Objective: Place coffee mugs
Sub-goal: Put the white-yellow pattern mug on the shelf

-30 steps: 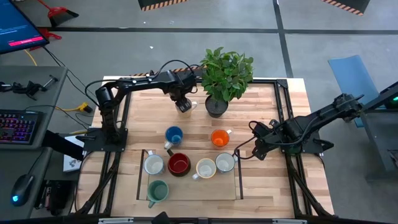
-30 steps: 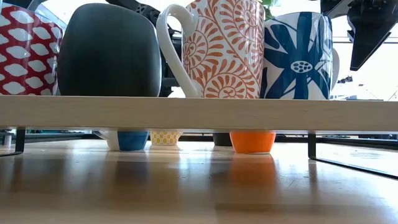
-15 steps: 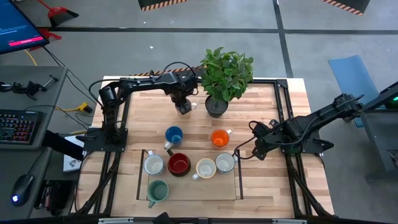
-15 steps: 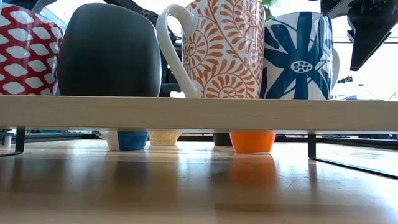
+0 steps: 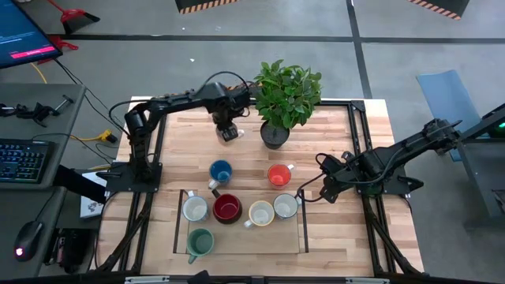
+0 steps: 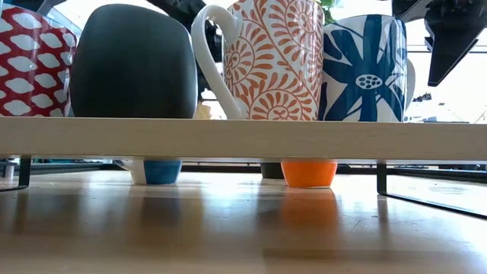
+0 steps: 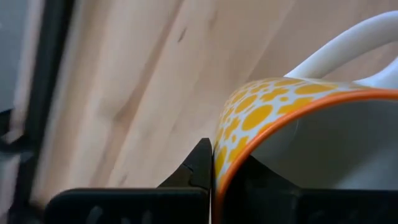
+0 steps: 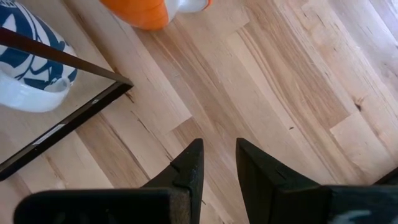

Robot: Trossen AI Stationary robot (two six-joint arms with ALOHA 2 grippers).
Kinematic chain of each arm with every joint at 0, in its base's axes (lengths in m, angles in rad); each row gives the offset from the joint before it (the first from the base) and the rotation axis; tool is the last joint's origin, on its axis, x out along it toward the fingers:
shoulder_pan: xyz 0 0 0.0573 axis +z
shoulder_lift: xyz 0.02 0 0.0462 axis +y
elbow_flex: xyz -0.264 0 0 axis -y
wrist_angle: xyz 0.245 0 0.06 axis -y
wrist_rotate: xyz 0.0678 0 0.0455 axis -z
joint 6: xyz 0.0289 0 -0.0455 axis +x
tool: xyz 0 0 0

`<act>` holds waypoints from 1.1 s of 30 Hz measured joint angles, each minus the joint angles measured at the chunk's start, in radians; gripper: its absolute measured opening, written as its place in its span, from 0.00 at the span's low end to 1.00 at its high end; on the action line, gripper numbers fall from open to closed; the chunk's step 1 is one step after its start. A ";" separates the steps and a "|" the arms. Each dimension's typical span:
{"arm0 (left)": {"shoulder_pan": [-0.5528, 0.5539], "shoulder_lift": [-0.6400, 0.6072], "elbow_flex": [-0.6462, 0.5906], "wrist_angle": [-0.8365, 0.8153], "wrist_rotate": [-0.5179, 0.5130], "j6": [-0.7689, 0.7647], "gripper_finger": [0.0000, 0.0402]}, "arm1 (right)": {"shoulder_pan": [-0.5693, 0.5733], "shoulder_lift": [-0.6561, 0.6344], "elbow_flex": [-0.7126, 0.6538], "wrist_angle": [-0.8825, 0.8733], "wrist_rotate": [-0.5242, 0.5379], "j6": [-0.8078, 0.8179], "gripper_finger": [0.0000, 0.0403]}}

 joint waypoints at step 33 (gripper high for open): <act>-0.939 -0.436 0.158 -0.061 -0.147 -0.892 0.02 | 0.000 0.000 0.000 0.195 -0.065 -0.061 0.18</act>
